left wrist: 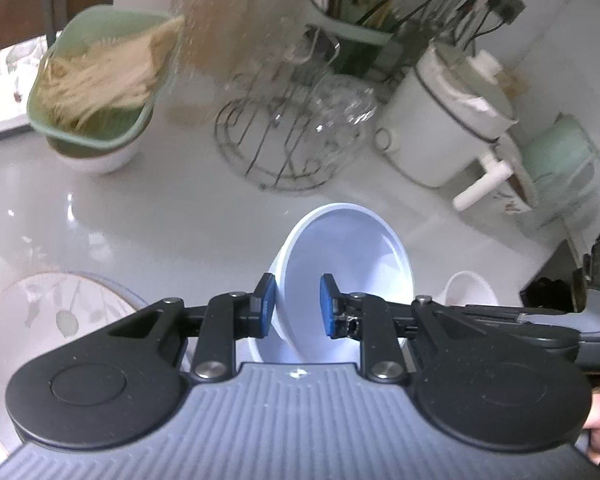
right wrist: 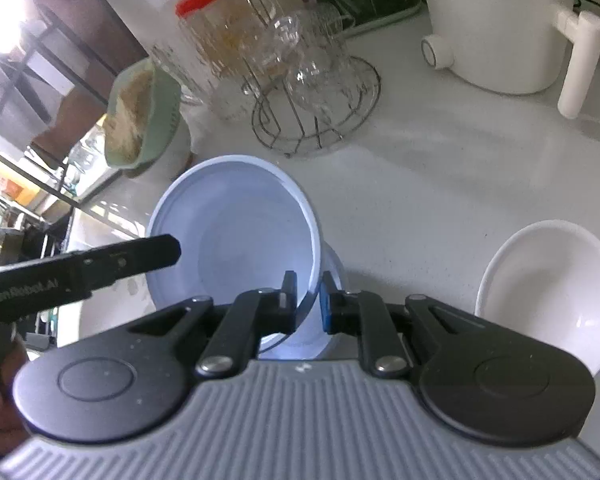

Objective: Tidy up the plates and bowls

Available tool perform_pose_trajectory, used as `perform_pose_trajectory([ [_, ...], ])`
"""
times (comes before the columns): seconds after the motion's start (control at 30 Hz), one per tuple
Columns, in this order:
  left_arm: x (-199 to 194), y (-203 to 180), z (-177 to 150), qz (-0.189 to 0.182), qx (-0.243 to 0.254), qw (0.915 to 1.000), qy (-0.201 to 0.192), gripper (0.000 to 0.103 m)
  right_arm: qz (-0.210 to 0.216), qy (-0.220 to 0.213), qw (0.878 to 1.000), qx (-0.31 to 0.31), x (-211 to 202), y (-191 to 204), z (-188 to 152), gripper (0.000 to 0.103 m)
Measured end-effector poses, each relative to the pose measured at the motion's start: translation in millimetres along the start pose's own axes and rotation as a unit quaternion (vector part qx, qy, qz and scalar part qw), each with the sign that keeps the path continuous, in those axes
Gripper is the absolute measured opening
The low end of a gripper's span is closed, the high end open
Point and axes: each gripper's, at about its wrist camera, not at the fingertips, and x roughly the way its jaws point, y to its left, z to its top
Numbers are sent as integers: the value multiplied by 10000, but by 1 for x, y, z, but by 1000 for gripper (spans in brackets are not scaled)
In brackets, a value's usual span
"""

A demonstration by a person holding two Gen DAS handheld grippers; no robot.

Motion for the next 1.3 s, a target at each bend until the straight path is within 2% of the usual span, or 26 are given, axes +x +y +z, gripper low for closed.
perform_pose_trajectory([
  [0.17,12,4,-7,159,-110,9997,142,29,-30,70,9999,105,8,-4,-4,15],
  [0.23,9,3,-8,247,-131,9996,86,44,-2,-10,9998,202,2,-6,-4,16],
  [0.3,3,0,-6,325,-114,9994,-30,53,-12,-114,9994,324,-6,-13,0,16],
  [0.47,-20,-7,4,193,-105,9992,-322,53,-46,-495,9972,553,-31,-25,5,30],
  [0.63,-39,-22,13,14,-17,9988,-490,53,-155,-905,9949,423,-54,-20,3,38],
  [0.87,-73,-44,6,-244,348,9962,-754,53,-303,-1507,9880,141,-95,-4,-10,38],
  [0.97,-84,-47,0,-193,428,9956,-813,53,-385,-1753,9838,41,-111,3,-17,38],
  [1.3,-127,-49,-18,-400,537,9924,-1036,53,-536,-2204,9739,-47,-147,24,-44,38],
])
